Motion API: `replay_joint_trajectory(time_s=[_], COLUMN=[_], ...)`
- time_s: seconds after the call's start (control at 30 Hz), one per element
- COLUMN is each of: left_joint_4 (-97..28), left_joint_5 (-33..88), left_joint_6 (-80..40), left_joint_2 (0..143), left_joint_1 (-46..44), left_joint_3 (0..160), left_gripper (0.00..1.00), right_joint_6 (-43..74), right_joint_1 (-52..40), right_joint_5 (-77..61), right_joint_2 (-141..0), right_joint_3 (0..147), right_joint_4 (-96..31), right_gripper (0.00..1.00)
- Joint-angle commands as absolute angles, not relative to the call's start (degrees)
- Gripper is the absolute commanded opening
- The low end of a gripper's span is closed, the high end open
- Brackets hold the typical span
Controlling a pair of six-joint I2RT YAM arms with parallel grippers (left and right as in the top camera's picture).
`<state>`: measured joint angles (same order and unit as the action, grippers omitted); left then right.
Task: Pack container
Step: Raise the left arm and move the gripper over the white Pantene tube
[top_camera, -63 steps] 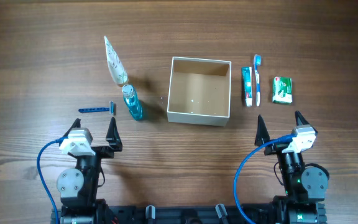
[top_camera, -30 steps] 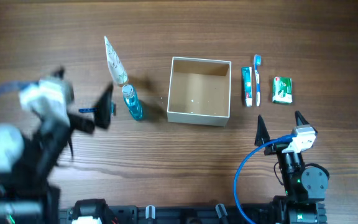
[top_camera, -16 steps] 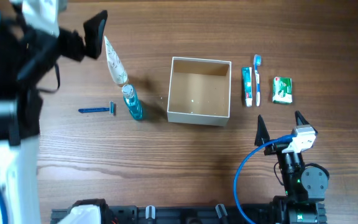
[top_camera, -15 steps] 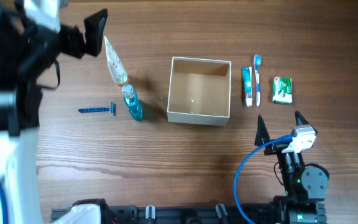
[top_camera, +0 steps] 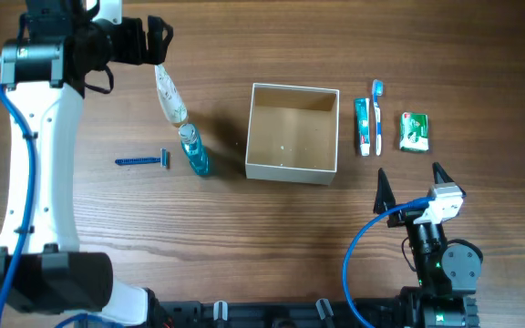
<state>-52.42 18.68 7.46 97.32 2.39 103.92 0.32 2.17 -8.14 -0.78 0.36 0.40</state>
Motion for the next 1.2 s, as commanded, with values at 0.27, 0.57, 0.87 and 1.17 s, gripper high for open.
replay_joint_trajectory(time_s=[0.27, 0.57, 0.87, 1.17], left_joint_4=[-59.0, -64.7, -61.3, -62.3], left_joint_5=[12.9, 4.8, 2.1, 5.3], left_joint_6=[-8.0, -9.9, -9.9, -9.8], left_joint_2=[104.0, 108.6, 108.8, 108.8], left_joint_1=[2.3, -1.2, -1.5, -1.5], left_joint_3=[105.2, 105.2, 105.2, 105.2], left_gripper=[1.0, 1.0, 1.0, 1.0], right_joint_6=[0.2, 0.2, 0.2, 0.1], right_joint_1=[1.8, 1.8, 1.8, 1.8], right_joint_5=[-8.7, -8.7, -8.7, -8.7], right_joint_2=[-0.4, -0.4, -0.4, -0.4], right_joint_3=[0.3, 0.3, 0.3, 0.3], right_joint_4=[0.6, 0.6, 0.6, 0.6], right_gripper=[1.0, 1.0, 1.0, 1.0])
